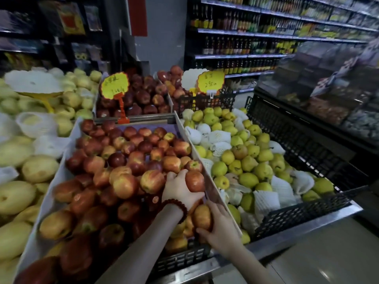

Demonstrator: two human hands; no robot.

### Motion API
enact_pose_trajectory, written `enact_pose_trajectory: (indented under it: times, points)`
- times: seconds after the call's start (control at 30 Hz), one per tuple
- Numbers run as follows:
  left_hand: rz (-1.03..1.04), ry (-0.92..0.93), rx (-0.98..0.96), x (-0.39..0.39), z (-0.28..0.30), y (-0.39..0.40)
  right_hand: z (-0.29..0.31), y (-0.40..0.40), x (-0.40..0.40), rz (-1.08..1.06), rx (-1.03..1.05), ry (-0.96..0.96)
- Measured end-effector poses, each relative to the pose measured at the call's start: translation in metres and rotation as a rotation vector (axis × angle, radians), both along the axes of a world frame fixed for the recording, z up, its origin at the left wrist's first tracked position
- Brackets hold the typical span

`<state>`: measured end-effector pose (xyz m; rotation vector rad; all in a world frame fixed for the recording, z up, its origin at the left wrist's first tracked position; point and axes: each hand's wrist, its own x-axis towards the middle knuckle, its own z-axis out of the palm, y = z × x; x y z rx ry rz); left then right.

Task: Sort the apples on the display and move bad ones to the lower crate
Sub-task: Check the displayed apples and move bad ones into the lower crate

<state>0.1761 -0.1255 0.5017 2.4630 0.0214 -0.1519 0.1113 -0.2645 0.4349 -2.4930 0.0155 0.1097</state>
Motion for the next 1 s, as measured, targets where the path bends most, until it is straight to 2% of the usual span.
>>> enact_pose_trajectory:
  times: [0.07, 0.23, 0.4, 0.57, 0.63, 0.73, 0.83, 0.93, 1.0]
  points:
    - [0.003, -0.021, 0.059, 0.013, -0.001, 0.0, -0.004, 0.001, 0.002, -0.012, 0.001, 0.03]
    - [0.076, -0.142, 0.391, 0.043, 0.001, 0.006, 0.001, -0.005, 0.01, -0.05, 0.023, 0.013]
    - [0.027, -0.199, 0.47, 0.071, -0.013, 0.014, 0.001, -0.012, 0.013, -0.048, 0.018, -0.071]
    - [-0.101, -0.189, 0.327, 0.08, -0.023, 0.021, 0.007, -0.01, 0.018, -0.077, 0.034, -0.162]
    - [-0.089, -0.238, 0.303, 0.074, -0.019, 0.026, 0.012, -0.006, 0.022, -0.09, 0.064, -0.215]
    - [-0.024, -0.286, 0.127, 0.06, -0.007, 0.037, 0.028, 0.008, 0.029, -0.13, 0.152, -0.291]
    - [0.041, -0.279, -0.09, 0.039, 0.009, 0.049, 0.05, 0.024, 0.032, -0.191, 0.323, -0.32]
    - [0.097, -0.241, -0.243, 0.011, 0.026, 0.058, 0.064, 0.033, 0.029, -0.218, 0.575, -0.234]
    - [0.109, -0.199, -0.316, -0.012, 0.037, 0.061, 0.071, 0.035, 0.021, -0.203, 0.656, -0.217]
